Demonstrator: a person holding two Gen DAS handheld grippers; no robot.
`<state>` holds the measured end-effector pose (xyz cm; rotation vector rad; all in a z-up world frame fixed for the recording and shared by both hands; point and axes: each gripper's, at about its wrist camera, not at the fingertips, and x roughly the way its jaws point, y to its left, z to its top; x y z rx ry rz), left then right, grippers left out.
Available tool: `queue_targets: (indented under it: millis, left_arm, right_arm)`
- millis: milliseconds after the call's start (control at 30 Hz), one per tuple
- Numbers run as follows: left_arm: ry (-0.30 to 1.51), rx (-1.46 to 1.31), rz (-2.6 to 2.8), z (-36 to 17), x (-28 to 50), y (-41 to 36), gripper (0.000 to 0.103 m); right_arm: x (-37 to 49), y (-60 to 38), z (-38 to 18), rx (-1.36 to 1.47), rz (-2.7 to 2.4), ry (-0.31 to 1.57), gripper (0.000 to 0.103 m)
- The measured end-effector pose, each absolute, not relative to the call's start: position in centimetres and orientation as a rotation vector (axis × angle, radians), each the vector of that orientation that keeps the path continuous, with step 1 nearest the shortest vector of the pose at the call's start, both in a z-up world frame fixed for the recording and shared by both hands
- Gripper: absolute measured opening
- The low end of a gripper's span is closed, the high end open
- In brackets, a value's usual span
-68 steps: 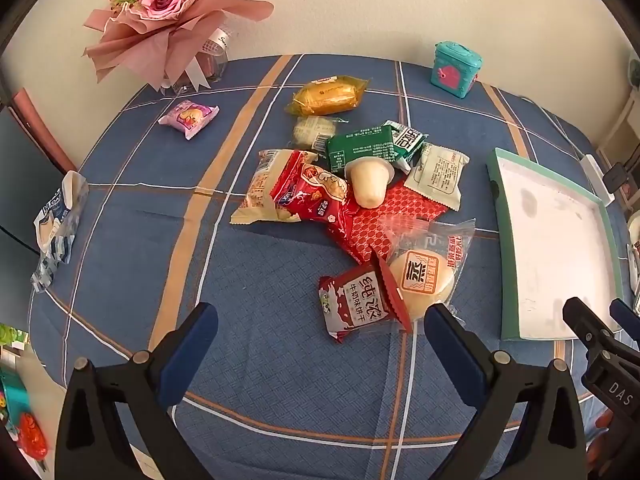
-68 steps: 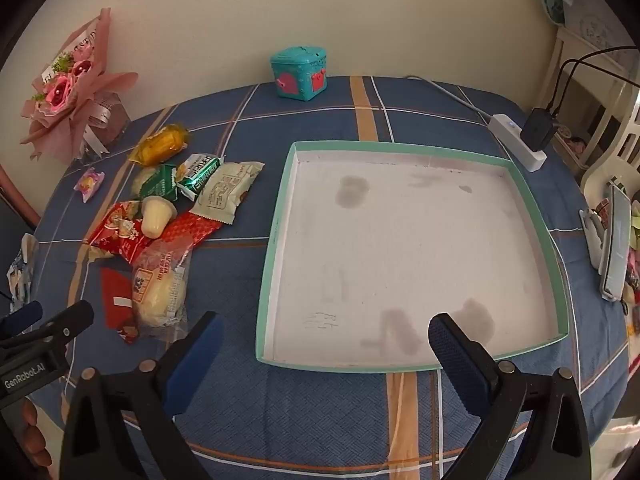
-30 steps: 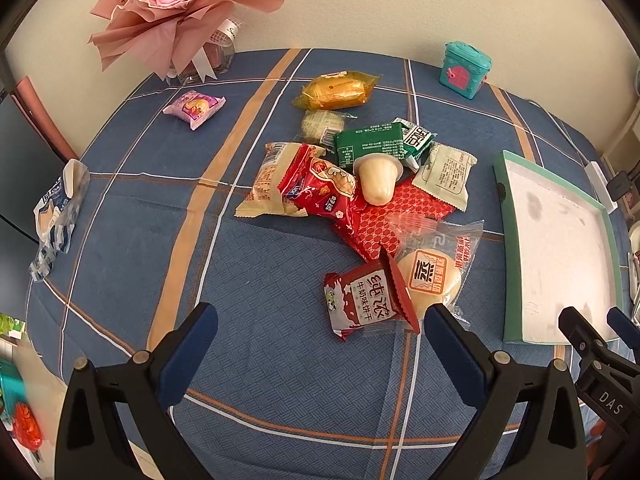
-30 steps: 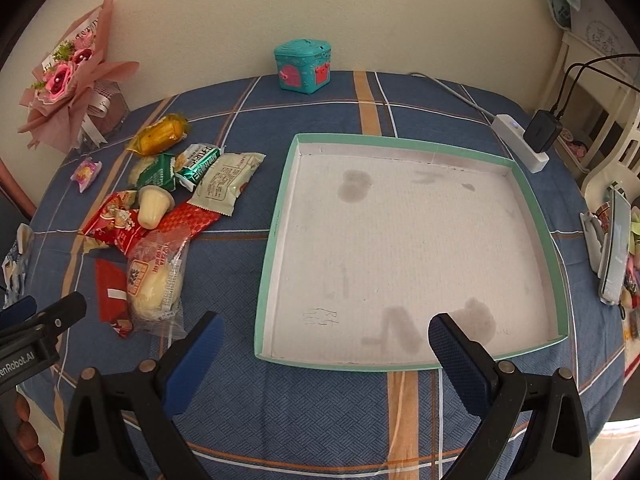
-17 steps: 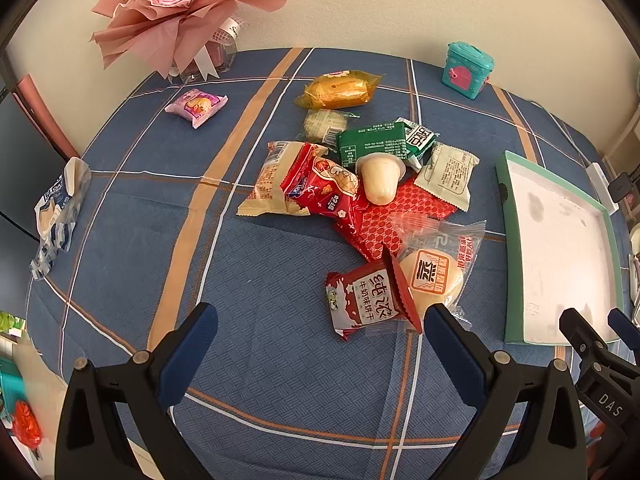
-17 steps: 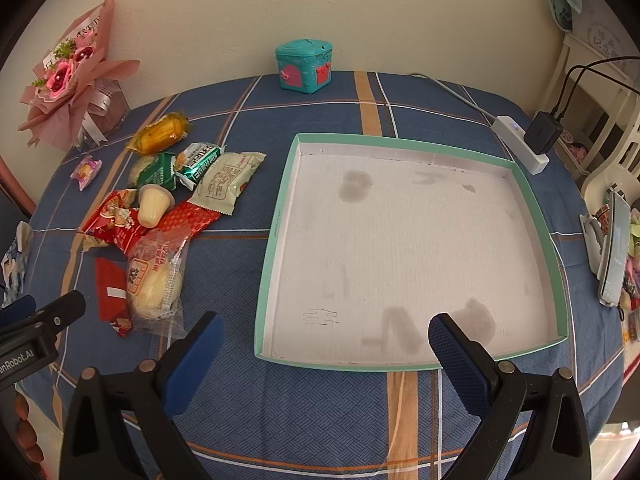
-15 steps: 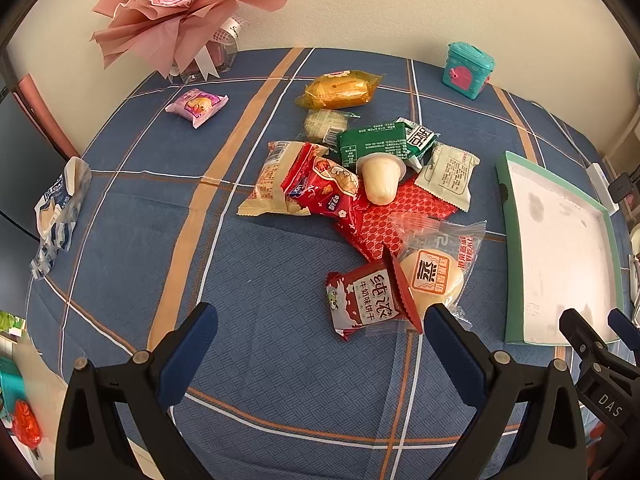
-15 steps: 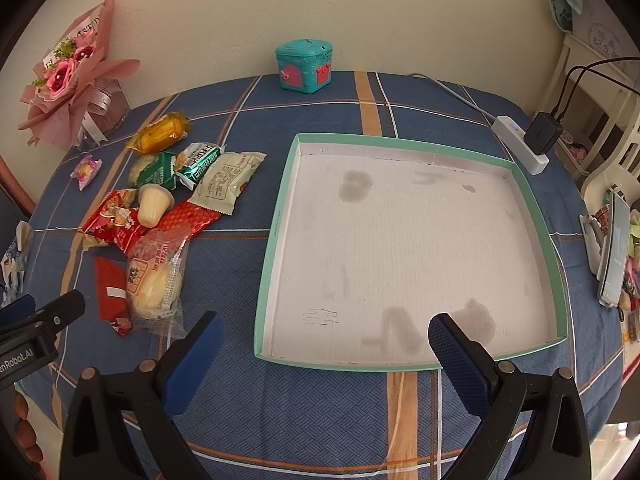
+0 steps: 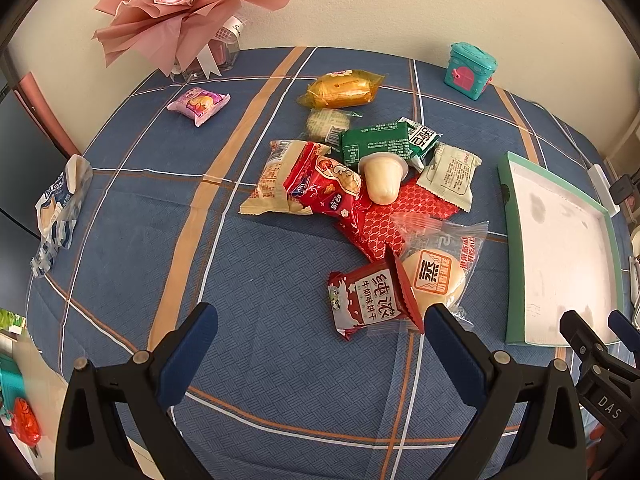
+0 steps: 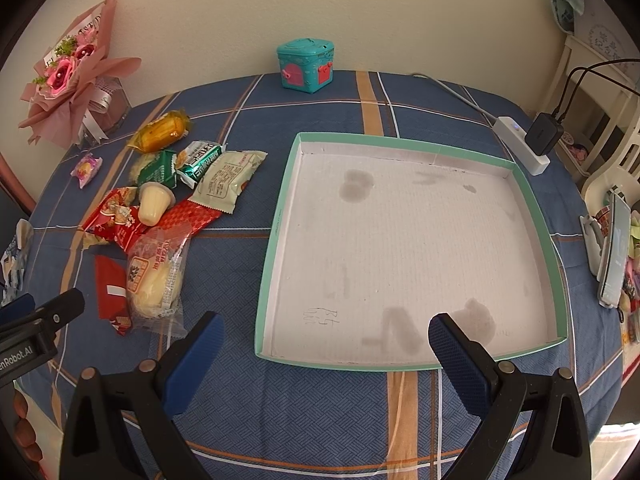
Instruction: Organize snacks
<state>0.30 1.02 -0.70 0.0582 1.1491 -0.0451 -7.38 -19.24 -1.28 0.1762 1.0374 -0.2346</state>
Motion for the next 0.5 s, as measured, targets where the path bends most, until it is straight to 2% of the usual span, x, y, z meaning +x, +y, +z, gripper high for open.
queue_targets:
  millis: [500]
  left_arm:
    - [1.146,0.032,-0.040,-0.73,0.41,1.57,0.103]
  right_arm:
    - [-6.99,-18.77,-1.33,0.172,-0.210,1.031,0.103]
